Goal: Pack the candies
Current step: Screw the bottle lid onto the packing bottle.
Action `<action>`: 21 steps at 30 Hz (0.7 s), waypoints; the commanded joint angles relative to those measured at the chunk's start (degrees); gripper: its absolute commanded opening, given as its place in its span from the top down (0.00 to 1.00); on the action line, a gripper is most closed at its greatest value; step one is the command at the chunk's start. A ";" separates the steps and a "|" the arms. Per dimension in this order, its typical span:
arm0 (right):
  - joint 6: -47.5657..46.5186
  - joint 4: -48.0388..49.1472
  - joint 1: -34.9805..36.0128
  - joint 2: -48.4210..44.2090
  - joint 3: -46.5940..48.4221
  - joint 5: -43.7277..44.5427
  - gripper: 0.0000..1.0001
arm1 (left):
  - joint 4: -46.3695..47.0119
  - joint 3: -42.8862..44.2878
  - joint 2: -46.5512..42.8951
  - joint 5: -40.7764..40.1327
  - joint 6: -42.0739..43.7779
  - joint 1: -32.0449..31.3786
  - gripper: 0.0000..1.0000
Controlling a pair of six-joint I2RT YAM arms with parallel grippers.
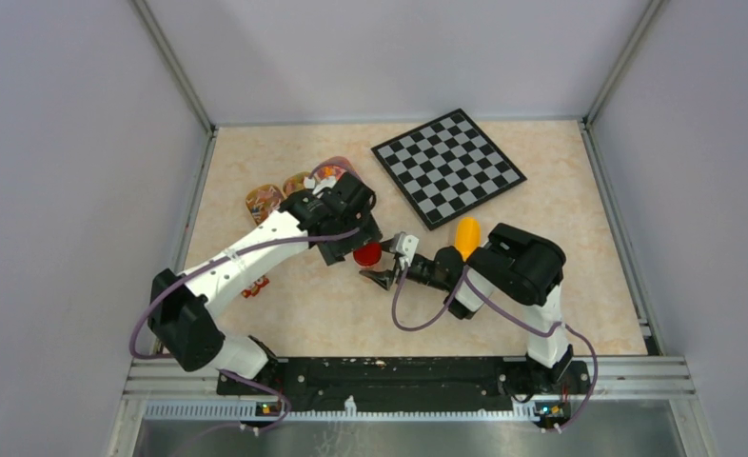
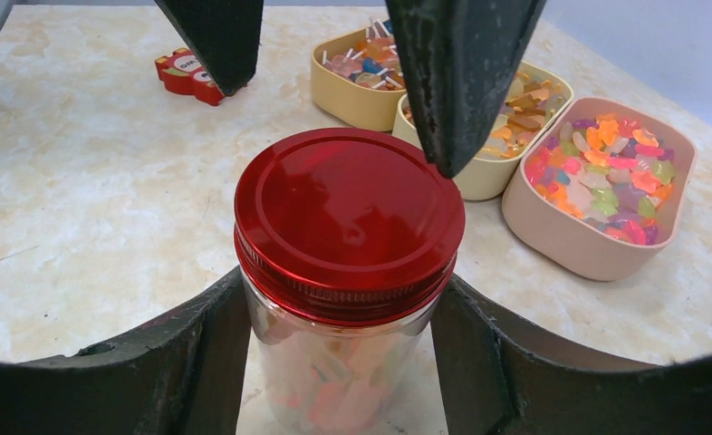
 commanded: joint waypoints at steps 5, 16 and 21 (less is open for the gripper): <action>-1.50 9.04 0.66 2.58 0.50 0.07 0.54 | 0.43 3.53 3.64 -2.60 -1.74 -0.21 0.16; -1.83 9.05 0.75 3.05 0.51 -0.25 0.54 | -0.08 4.22 7.40 -1.78 -1.14 -0.29 0.26; -2.05 9.01 0.75 3.30 0.53 -1.39 0.54 | 1.10 2.47 7.59 -1.72 1.41 -0.39 0.38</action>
